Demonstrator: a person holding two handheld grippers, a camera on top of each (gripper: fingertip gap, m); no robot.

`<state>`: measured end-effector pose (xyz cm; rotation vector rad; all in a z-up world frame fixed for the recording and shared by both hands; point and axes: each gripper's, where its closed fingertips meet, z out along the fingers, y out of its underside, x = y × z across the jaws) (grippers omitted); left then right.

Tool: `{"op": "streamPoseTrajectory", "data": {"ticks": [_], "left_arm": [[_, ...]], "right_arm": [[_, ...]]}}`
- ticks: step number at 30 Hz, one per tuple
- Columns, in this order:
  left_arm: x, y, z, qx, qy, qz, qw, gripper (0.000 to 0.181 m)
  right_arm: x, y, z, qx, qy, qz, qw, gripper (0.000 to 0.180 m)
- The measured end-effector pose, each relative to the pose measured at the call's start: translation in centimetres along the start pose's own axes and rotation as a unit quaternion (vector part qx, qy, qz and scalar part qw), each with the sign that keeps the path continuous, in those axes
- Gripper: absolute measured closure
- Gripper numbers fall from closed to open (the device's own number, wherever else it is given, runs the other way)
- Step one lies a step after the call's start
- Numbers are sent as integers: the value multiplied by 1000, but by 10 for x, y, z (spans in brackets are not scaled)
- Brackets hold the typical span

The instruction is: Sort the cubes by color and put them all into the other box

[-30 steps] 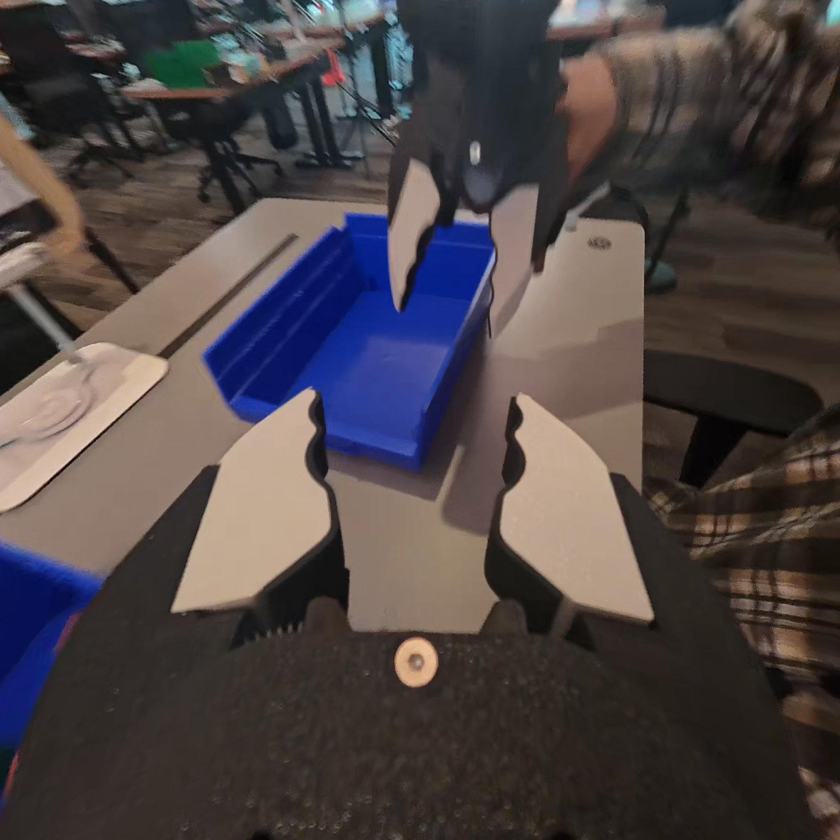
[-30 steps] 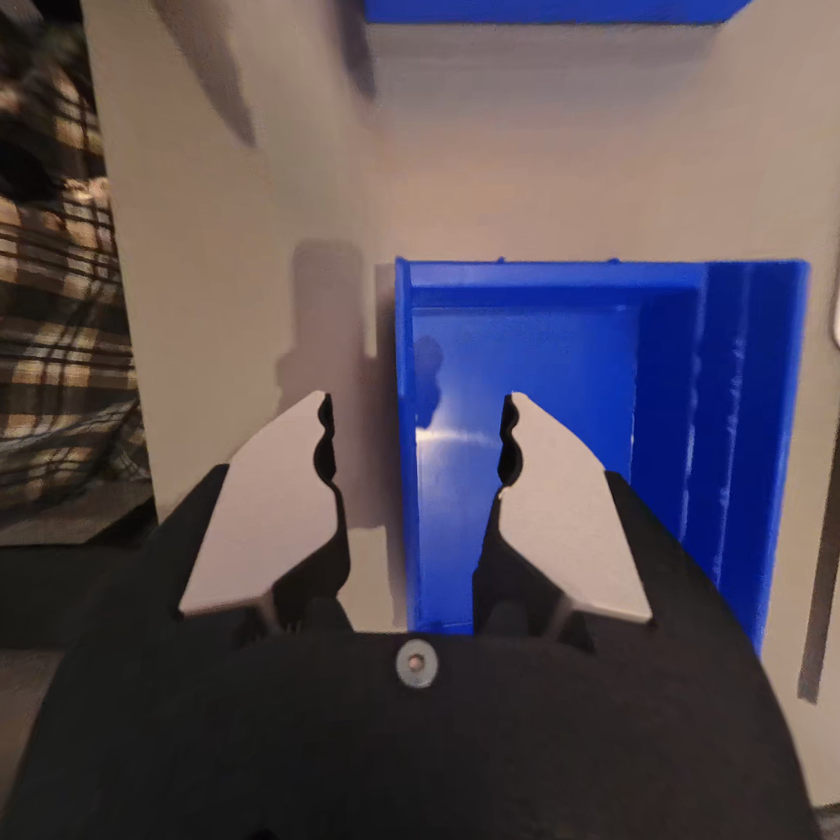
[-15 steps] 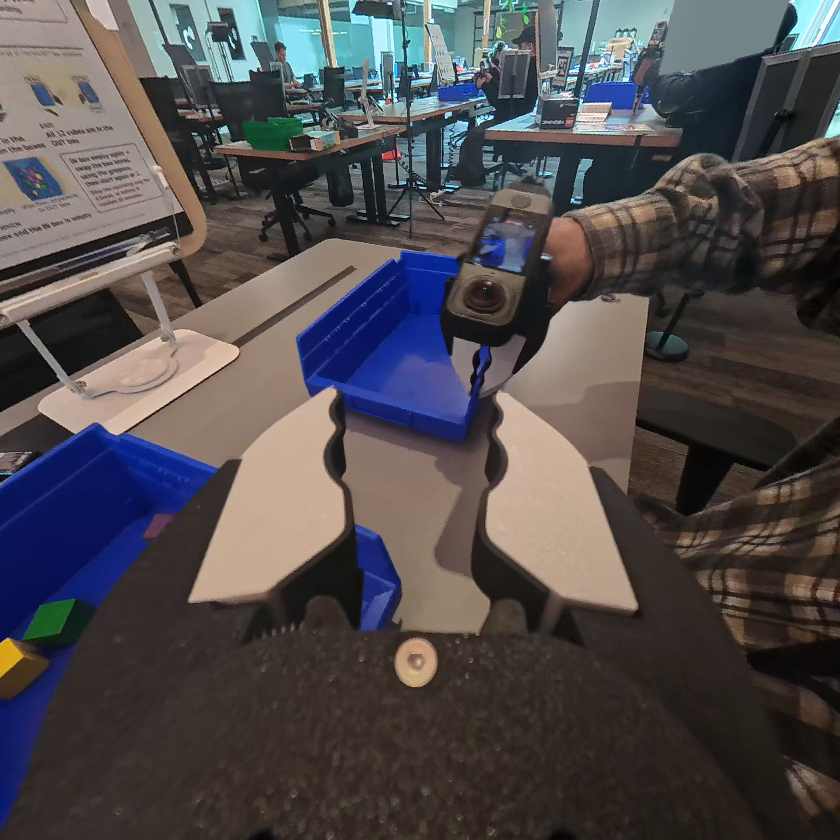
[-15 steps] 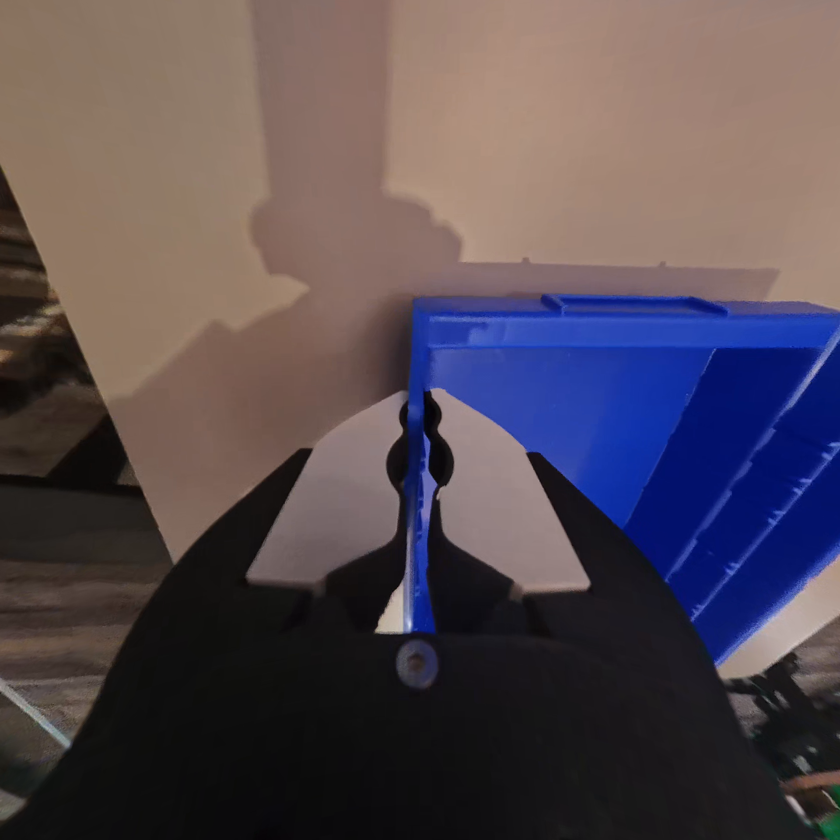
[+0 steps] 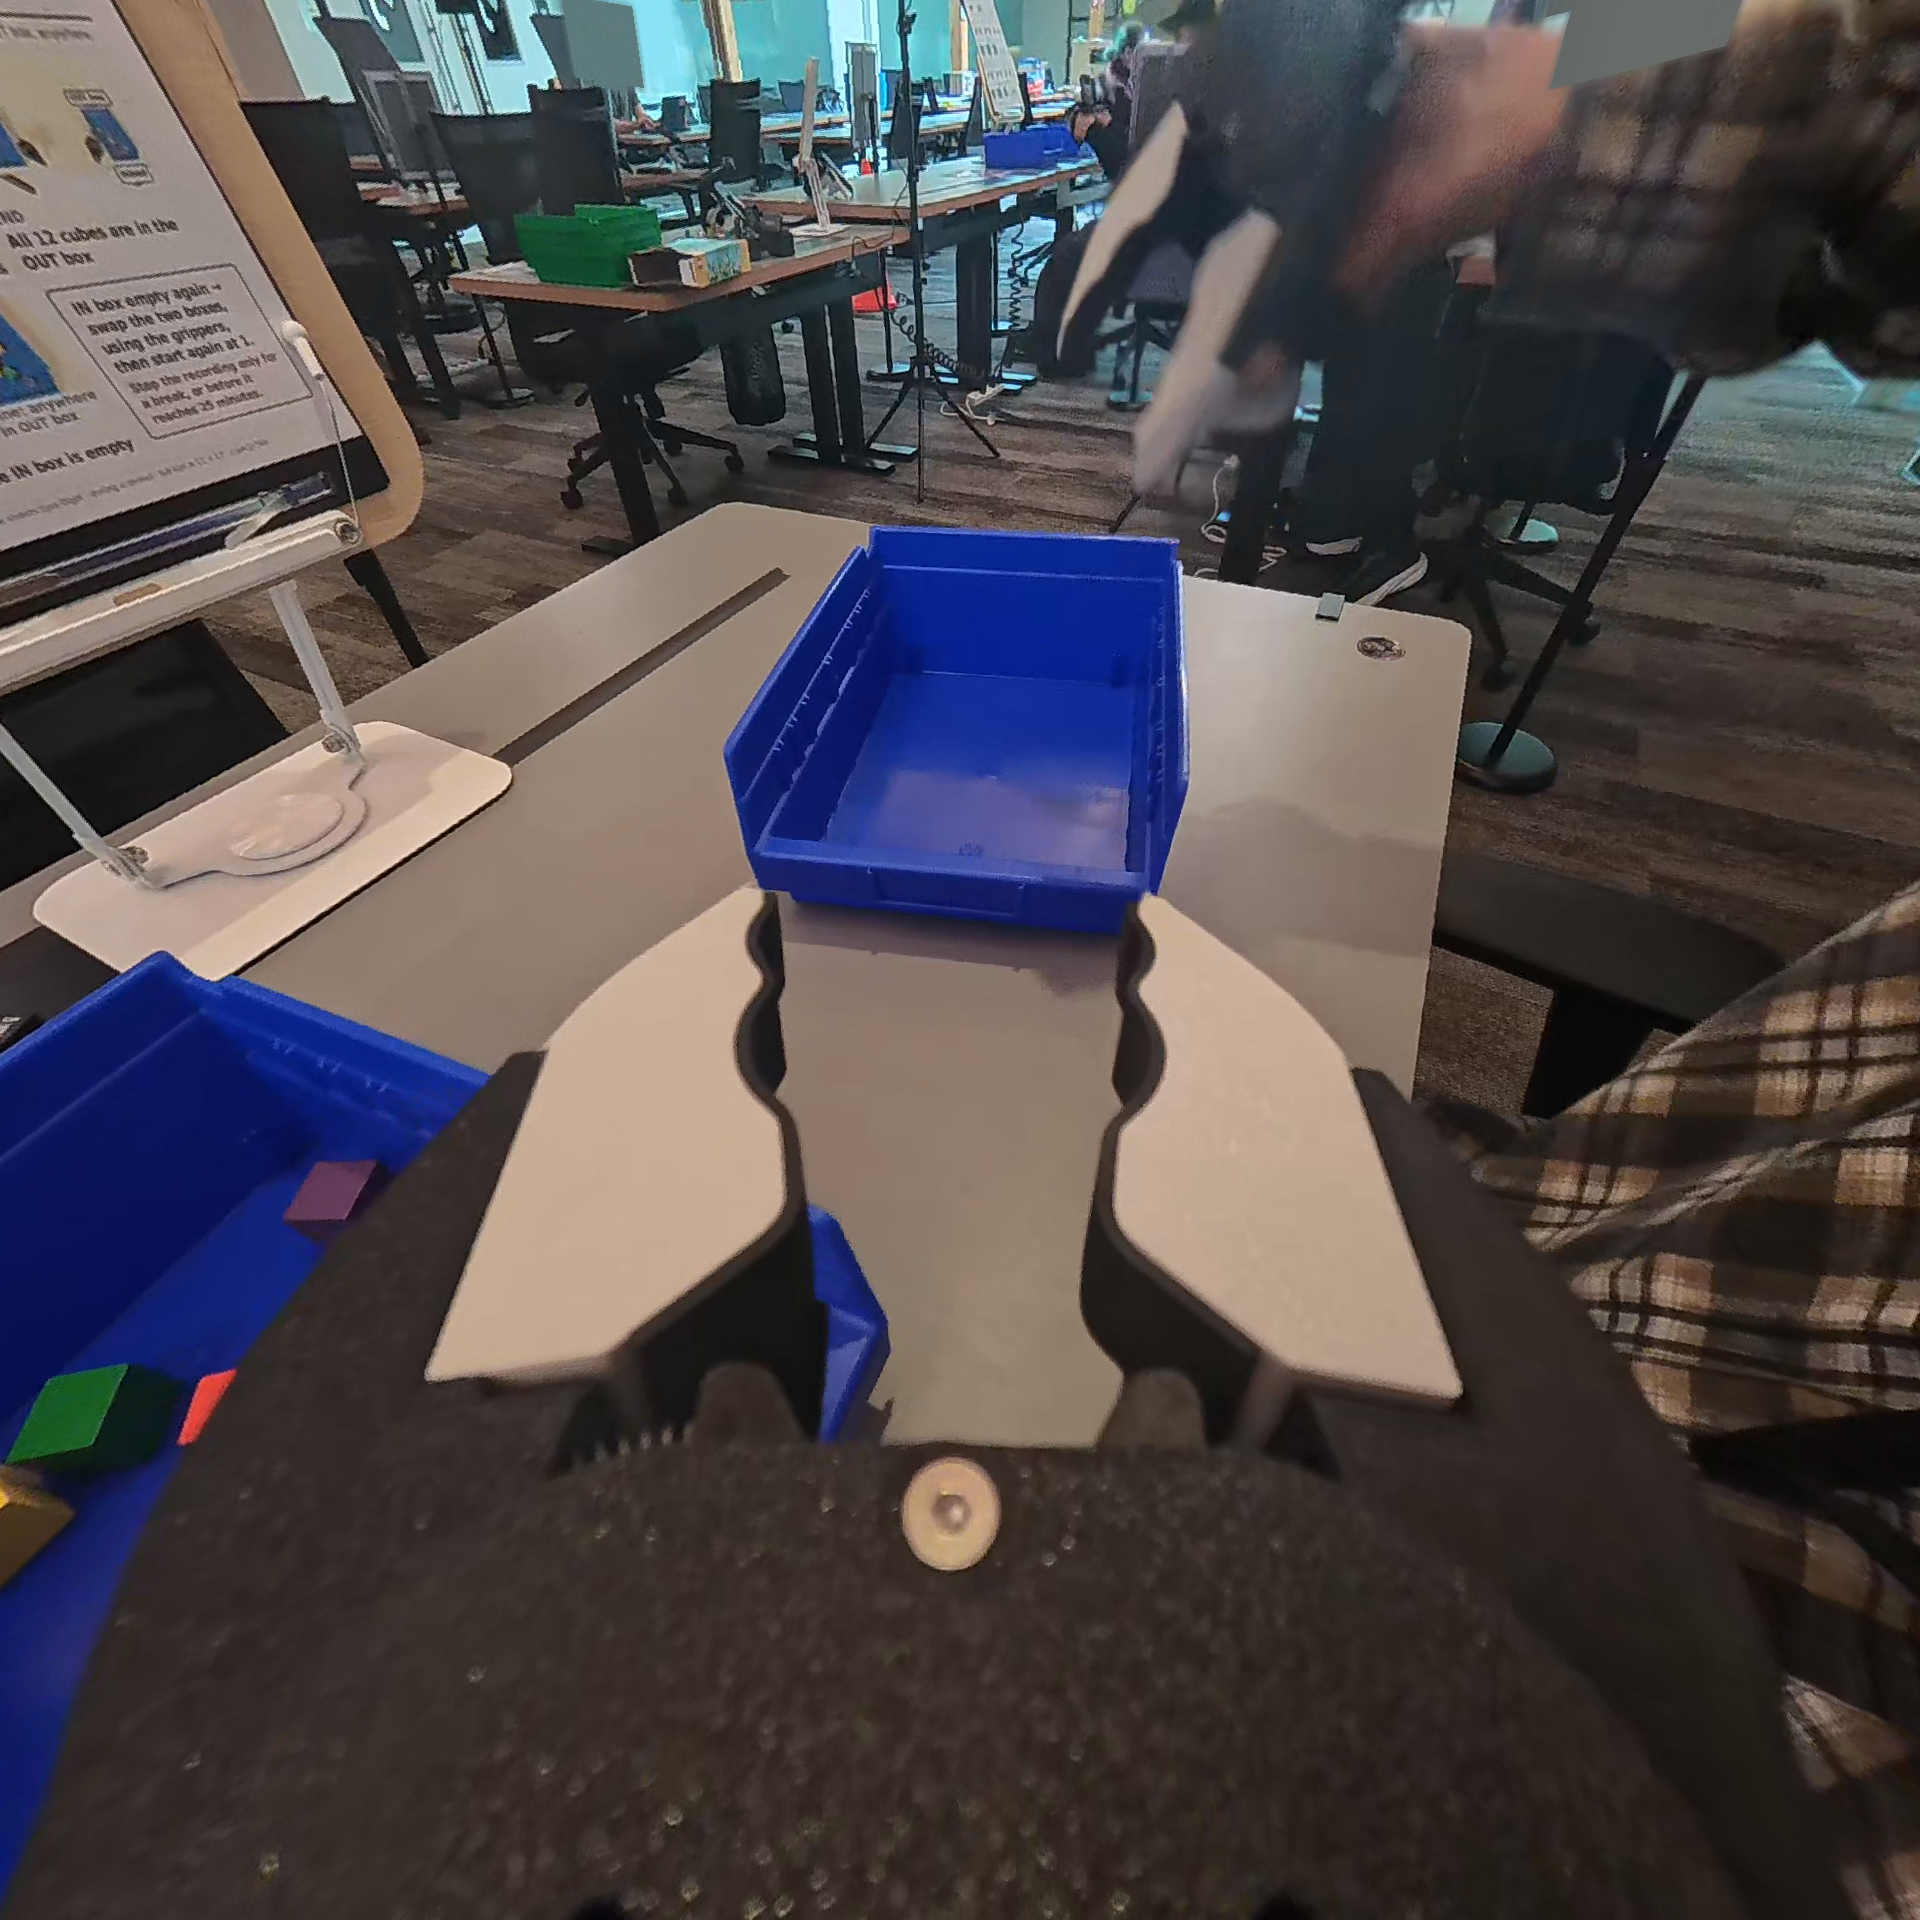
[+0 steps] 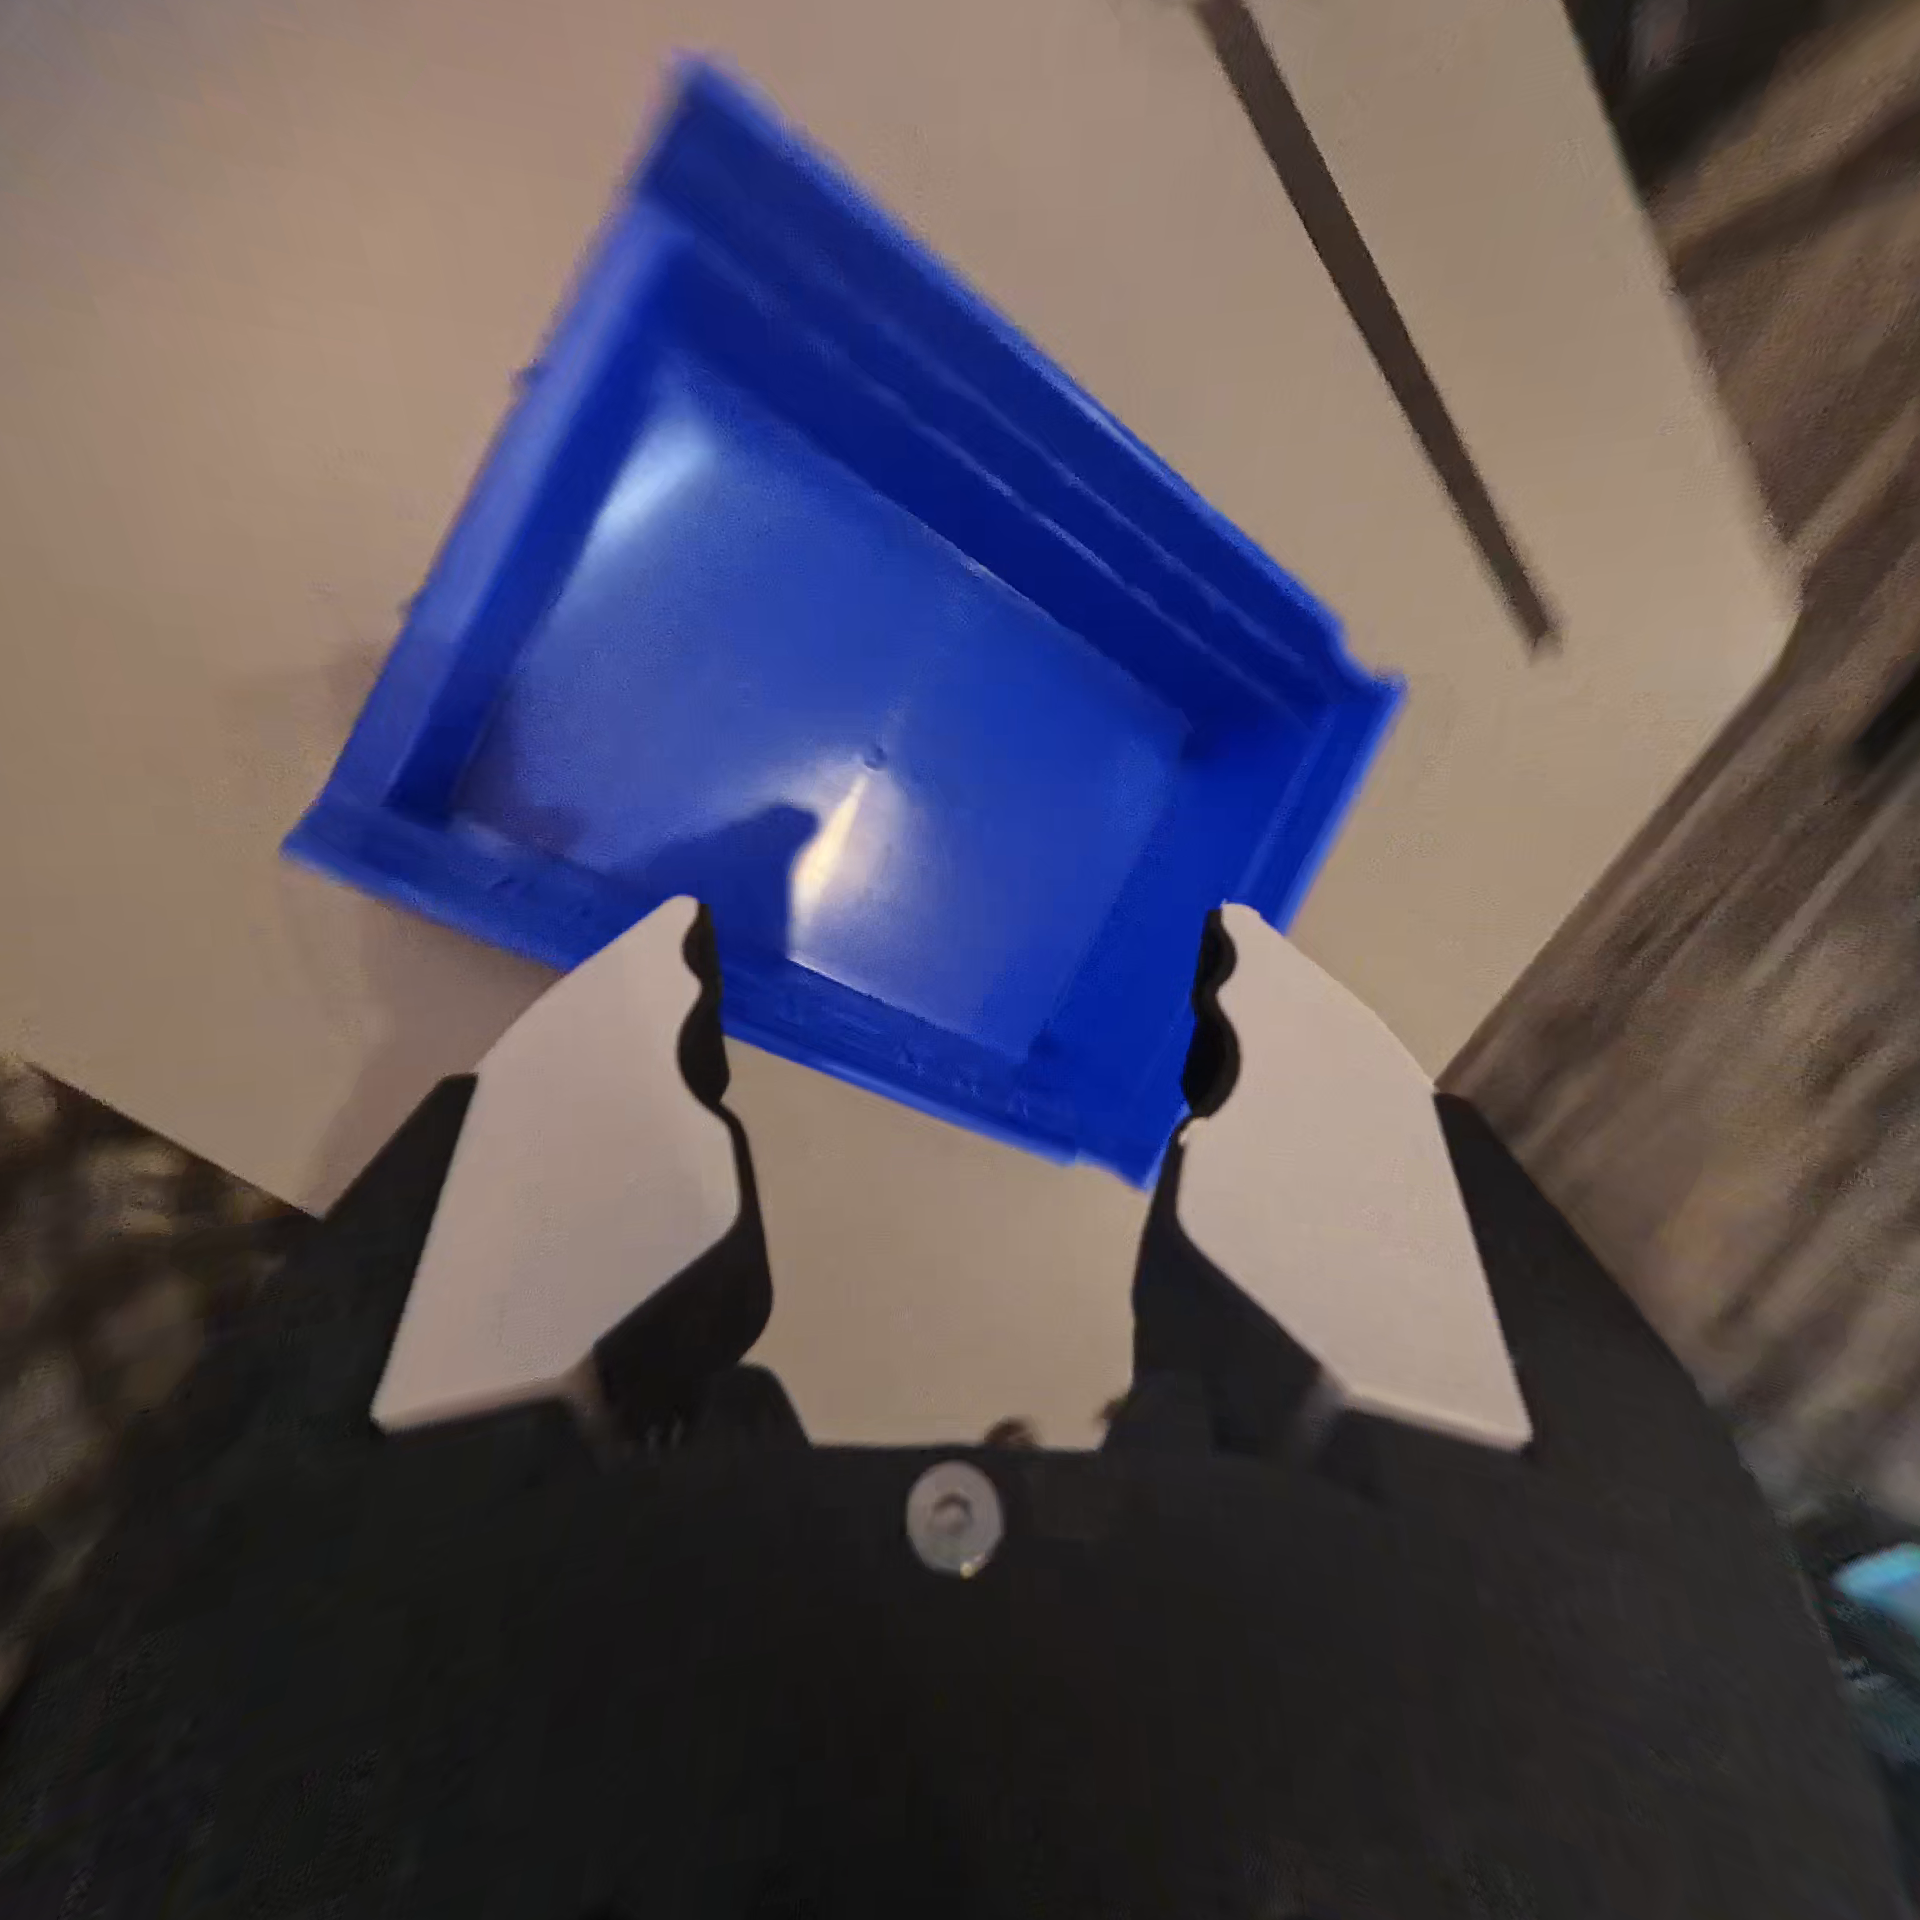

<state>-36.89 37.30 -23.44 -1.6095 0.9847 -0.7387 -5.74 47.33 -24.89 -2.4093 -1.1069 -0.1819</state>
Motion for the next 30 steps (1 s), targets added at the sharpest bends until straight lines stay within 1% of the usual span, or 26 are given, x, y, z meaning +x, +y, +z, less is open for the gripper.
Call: {"op": "streamPoseTrajectory", "data": {"ticks": [1,3,4,7,10,12,15,17,18,20,22,24,26,27,30], "left_arm": [[1,0,0,-1,0,1,1000,119],[2,1,-1,-4,1,5,1000,119],[3,1,-2,-5,1,8,1000,119],[4,3,-3,-9,0,16,1000,120],[3,4,-3,-13,-3,24,1000,121],[1,6,-1,-14,-2,22,1000,121],[-2,9,5,-17,4,14,1000,122],[-4,12,10,-21,12,8,1000,122],[-4,14,13,-24,16,4,1000,122],[-5,20,19,-34,21,-1,999,122],[-6,26,24,-45,24,-5,999,122],[-5,30,29,-55,29,-8,998,122],[-3,34,34,-64,35,-10,997,122],[-2,35,36,-67,38,-10,997,122],[0,36,39,-71,48,-13,996,122]], "right_arm": [[20,3,1,-8,-21,78,997,93],[53,6,13,-8,-67,200,977,101],[68,10,24,-13,-82,242,967,105],[98,33,67,-52,-114,321,939,111],[101,65,110,-125,-137,348,919,115],[96,84,127,-171,-150,344,911,120],[86,99,136,-207,-178,335,902,139],[84,108,137,-231,-191,313,901,169],[85,111,137,-239,-196,293,905,176],[89,112,138,-247,-212,249,912,176],[101,115,141,-262,-205,173,927,175],[119,117,146,-280,-192,97,936,174],[135,111,155,-273,-191,31,942,173],[144,104,161,-263,-182,-6,947,172],[177,84,182,-237,-108,-102,960,166]]}}
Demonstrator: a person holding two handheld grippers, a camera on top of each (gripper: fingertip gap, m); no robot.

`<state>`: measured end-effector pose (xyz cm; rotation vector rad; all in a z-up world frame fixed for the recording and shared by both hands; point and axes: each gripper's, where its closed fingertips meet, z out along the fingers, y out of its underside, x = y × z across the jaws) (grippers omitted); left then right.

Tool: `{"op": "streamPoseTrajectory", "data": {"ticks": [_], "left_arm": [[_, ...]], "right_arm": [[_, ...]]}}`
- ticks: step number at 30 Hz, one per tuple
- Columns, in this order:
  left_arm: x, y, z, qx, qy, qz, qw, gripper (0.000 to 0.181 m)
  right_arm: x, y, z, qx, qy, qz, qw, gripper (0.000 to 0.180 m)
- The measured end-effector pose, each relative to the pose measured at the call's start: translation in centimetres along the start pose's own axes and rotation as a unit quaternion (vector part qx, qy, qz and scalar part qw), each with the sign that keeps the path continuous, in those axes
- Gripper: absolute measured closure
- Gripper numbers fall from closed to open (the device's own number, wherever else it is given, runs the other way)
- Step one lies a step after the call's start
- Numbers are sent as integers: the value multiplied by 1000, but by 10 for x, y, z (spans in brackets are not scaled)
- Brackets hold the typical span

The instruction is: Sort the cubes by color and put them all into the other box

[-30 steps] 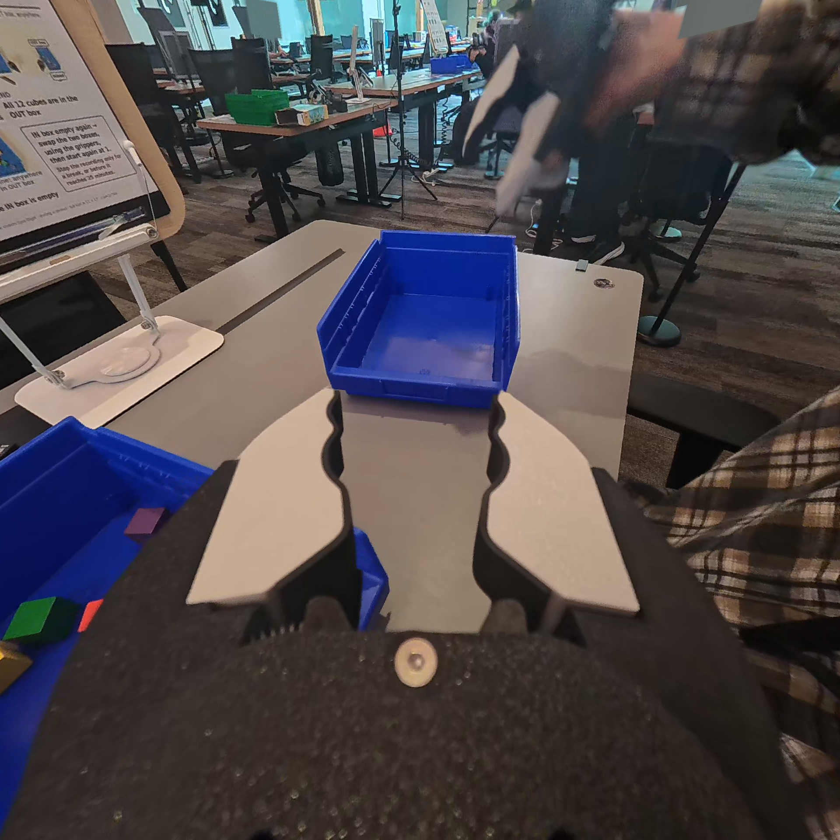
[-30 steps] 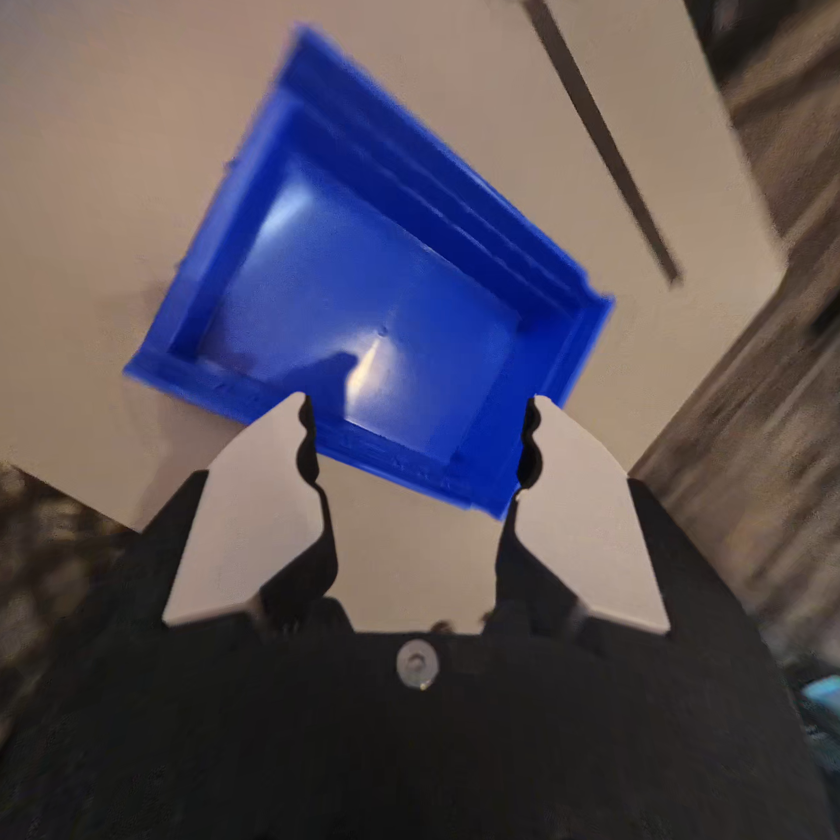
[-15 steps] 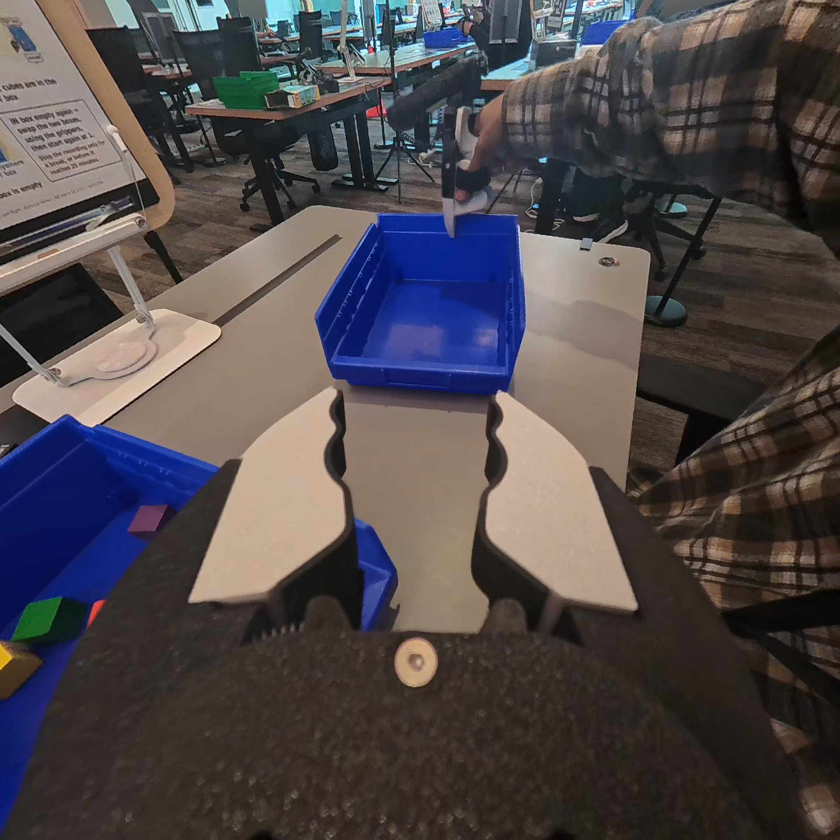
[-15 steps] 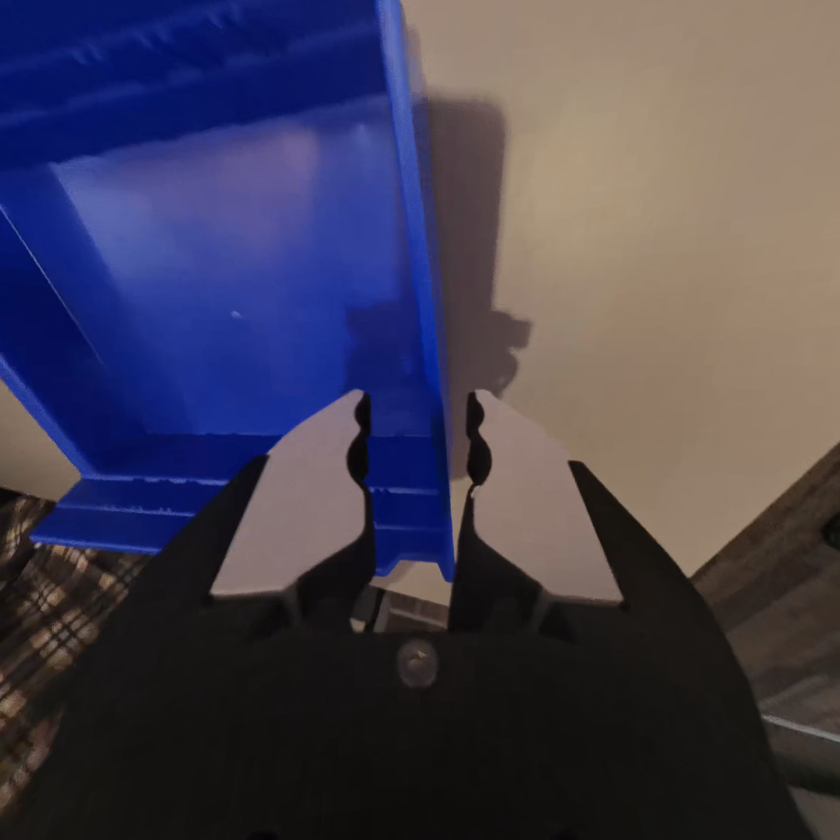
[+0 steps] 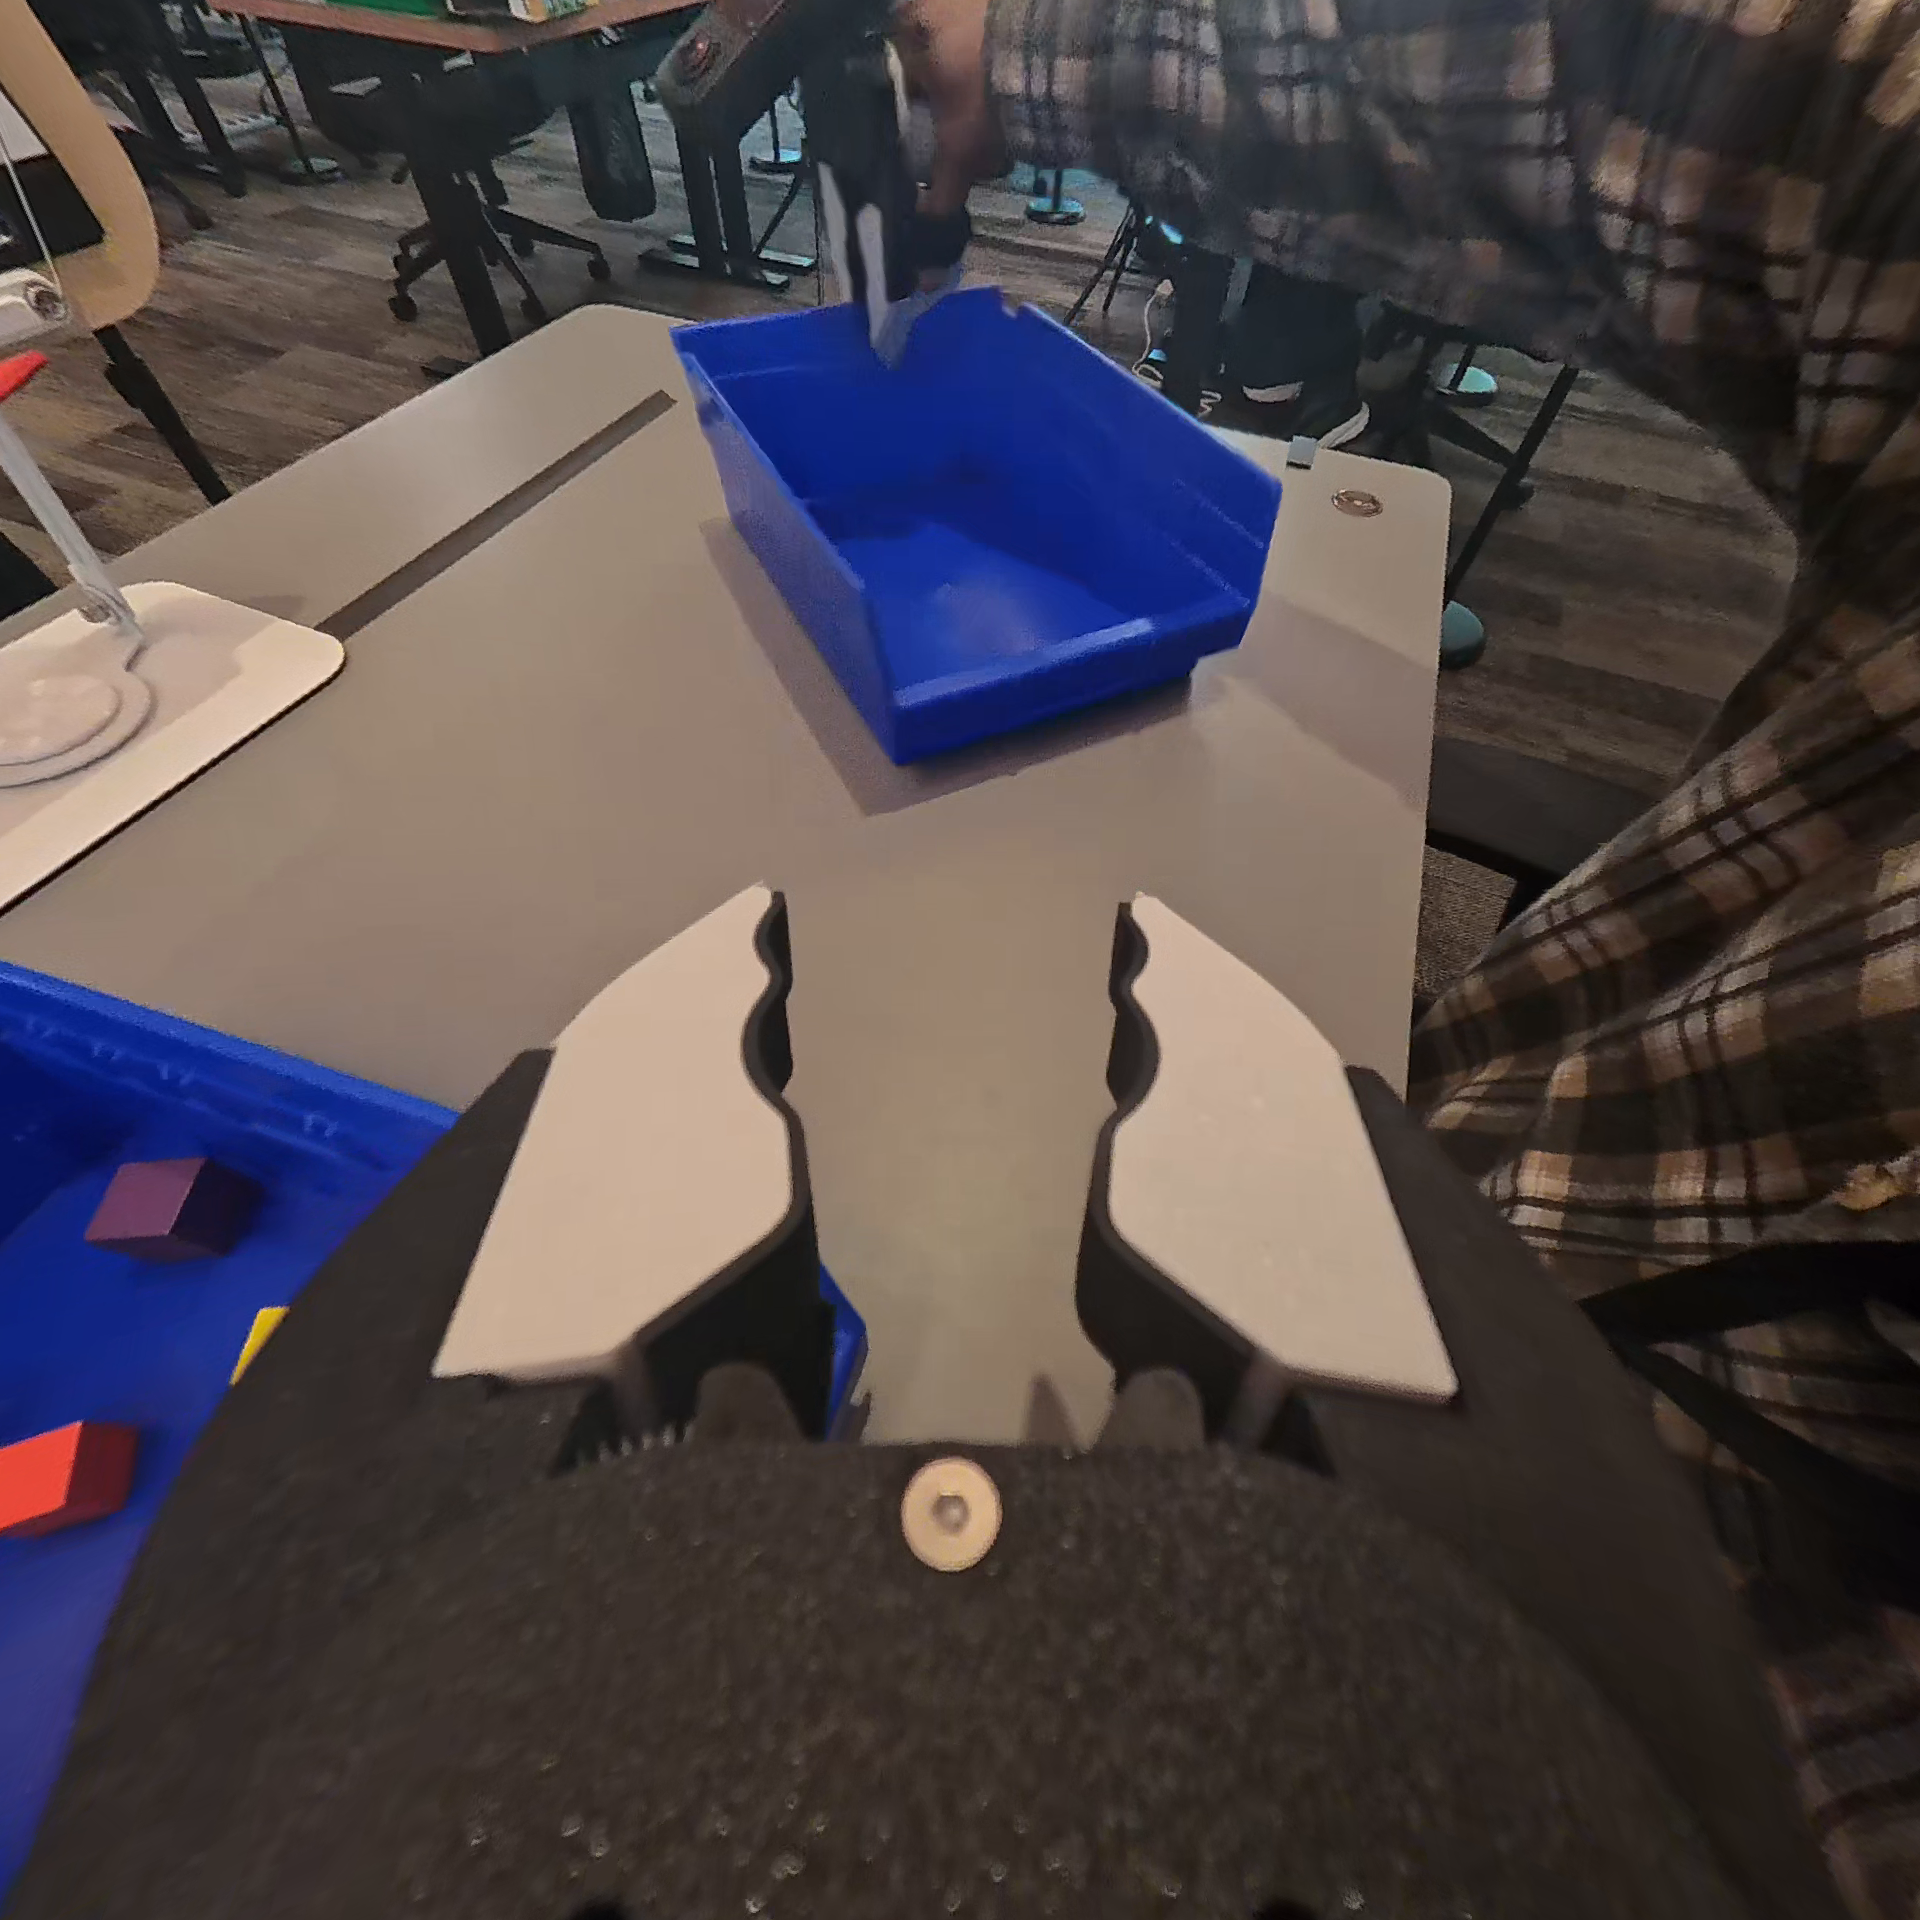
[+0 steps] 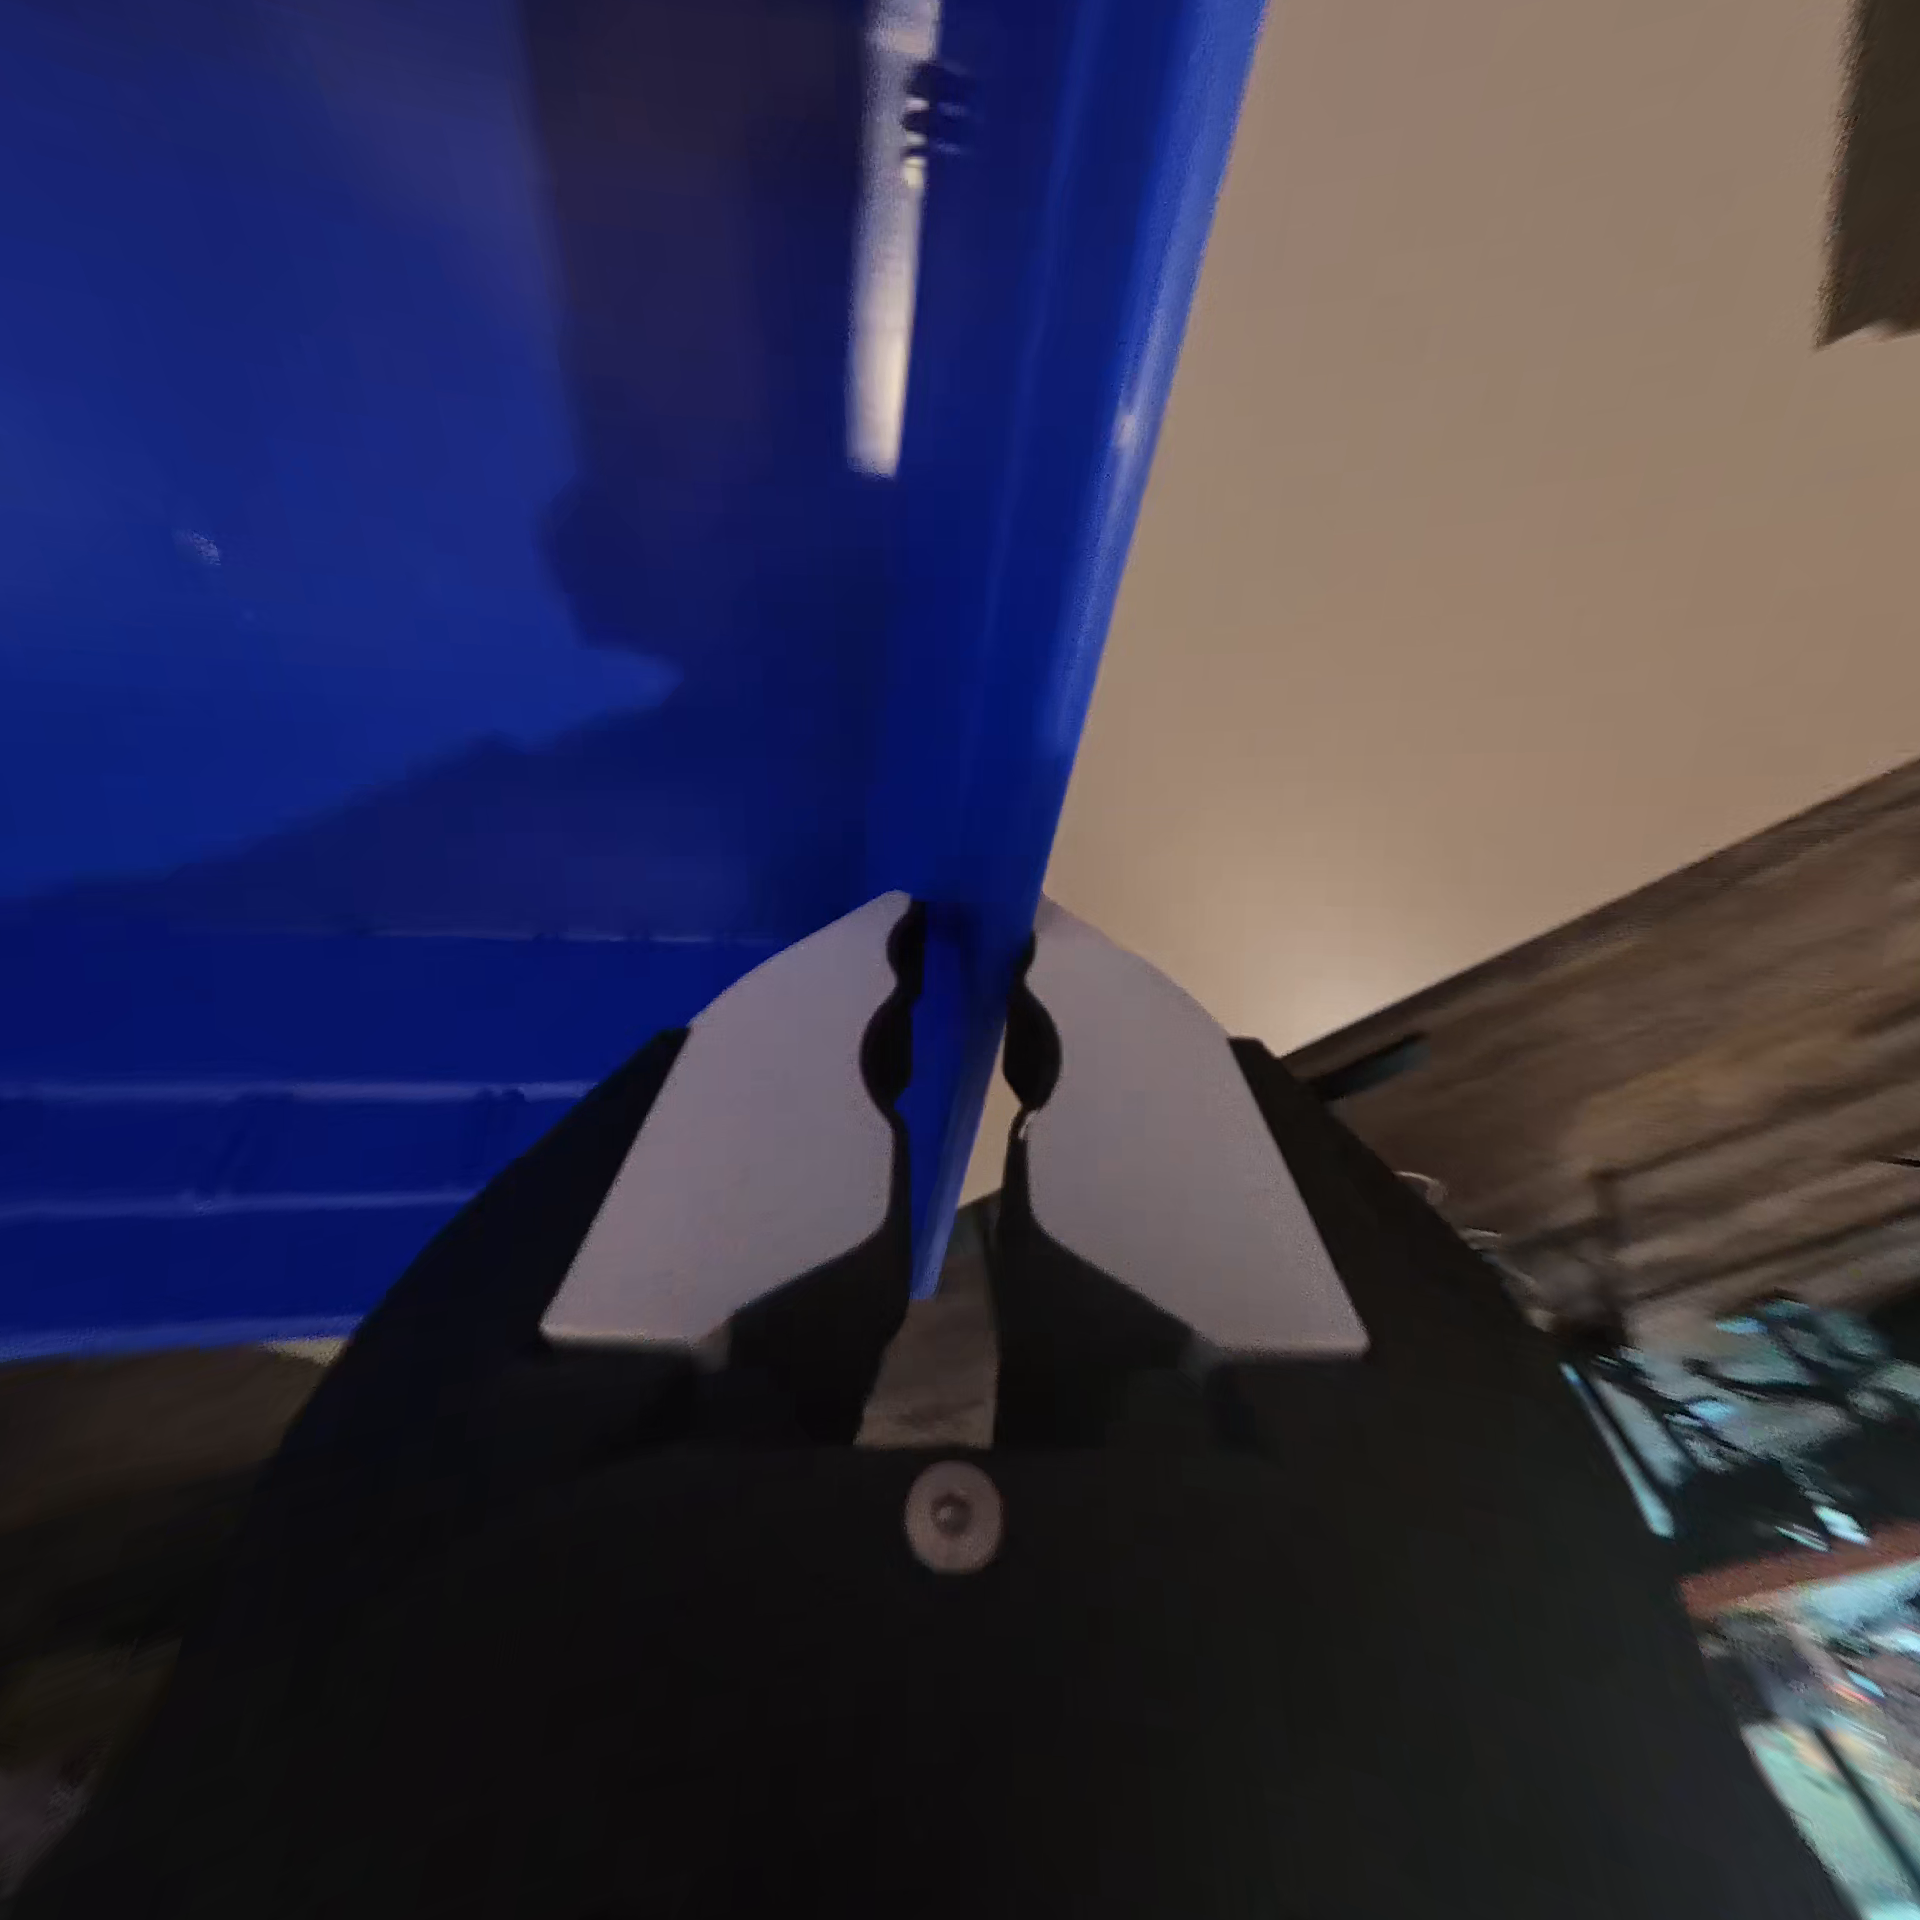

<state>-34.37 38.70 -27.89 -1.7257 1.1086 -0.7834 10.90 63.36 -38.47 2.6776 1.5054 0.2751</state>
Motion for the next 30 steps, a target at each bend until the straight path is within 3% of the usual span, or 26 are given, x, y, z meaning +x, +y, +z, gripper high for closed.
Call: {"op": "streamPoseTrajectory", "data": {"ticks": [2,4,7,10,13,18,22,25,28,30], "left_arm": [[0,-1,0,3,1,-5,1000,122],[0,-2,-2,6,0,-10,1000,122],[-2,0,-7,11,-4,-21,1000,122],[-1,0,-12,19,0,-37,999,122],[0,-2,-19,23,-2,-38,999,122],[1,-8,-26,41,4,-37,998,122],[2,-10,-30,44,-4,-30,999,122],[1,-12,-35,44,-23,-13,999,122],[1,-13,-39,49,-25,-11,998,123],[0,-13,-39,49,-28,-12,998,123]], "right_arm": [[16,-8,-3,0,53,-16,998,161],[33,-15,-23,22,126,4,992,120],[34,-3,-60,45,156,136,977,85],[-2,38,-76,36,108,315,942,89],[-51,56,-70,113,9,446,888,88],[-117,86,-46,151,-104,565,805,90],[-150,82,-27,167,-177,612,753,101],[-171,67,-14,157,-215,599,756,129],[-173,70,-1,124,-200,575,784,170],[-166,76,2,105,-188,564,798,173]]}}
